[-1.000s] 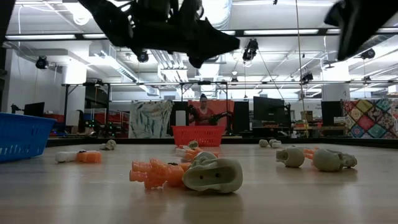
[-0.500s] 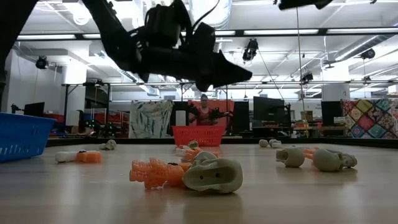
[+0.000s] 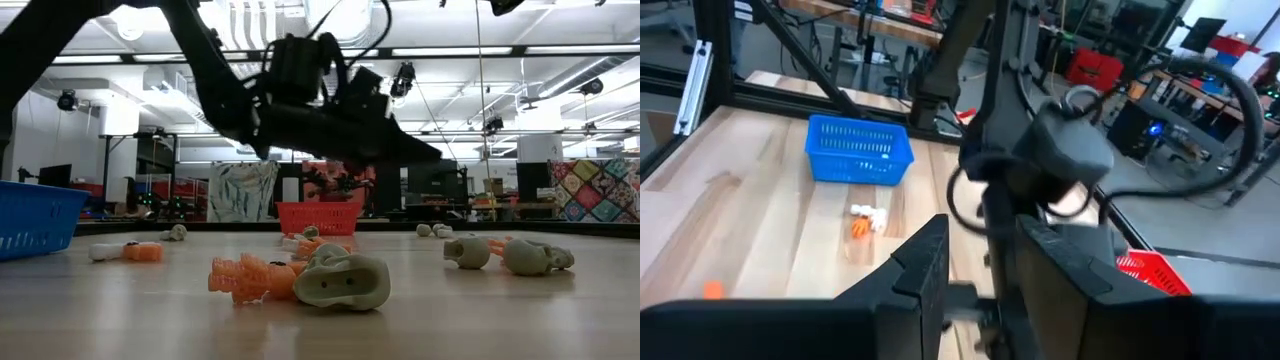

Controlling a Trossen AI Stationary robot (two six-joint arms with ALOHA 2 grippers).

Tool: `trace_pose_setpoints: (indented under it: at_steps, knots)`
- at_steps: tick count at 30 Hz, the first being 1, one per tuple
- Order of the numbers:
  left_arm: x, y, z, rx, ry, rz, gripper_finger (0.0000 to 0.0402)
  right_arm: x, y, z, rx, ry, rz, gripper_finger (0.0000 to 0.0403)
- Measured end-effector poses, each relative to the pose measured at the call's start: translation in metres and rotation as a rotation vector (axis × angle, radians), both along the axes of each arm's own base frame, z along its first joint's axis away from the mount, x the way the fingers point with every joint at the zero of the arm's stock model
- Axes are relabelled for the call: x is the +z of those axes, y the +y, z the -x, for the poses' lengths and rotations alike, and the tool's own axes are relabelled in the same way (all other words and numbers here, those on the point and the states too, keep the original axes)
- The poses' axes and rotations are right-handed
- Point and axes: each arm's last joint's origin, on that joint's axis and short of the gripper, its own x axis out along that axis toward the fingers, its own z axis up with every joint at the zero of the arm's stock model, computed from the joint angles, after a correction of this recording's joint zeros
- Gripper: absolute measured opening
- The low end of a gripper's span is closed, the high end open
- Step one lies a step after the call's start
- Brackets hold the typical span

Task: Sort Halloween decoration
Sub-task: Put the white skeleton toy into the blue bin

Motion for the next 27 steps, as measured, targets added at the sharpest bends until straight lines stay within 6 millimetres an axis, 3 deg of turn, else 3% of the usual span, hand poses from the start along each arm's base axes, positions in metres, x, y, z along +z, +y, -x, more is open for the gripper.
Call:
trace_pose_setpoints:
  at_steps: [9, 16, 27]
  knots:
    - [-0.028, 0.002, -0.028, 0.001, 0.1, 0.011, 0.0054, 0.0, 0.0, 0.0, 0.0, 0.003, 0.004, 0.0107]
    - [-0.027, 0.003, -0.041, -0.005, 0.185, -0.011, 0.0061, -0.001, 0.0, 0.0, -0.001, 0.01, 0.005, 0.0107]
    - [-0.028, 0.0, -0.041, -0.017, 0.196, -0.035, 0.0138, -0.002, -0.001, 0.0, -0.003, 0.018, 0.006, 0.0107]
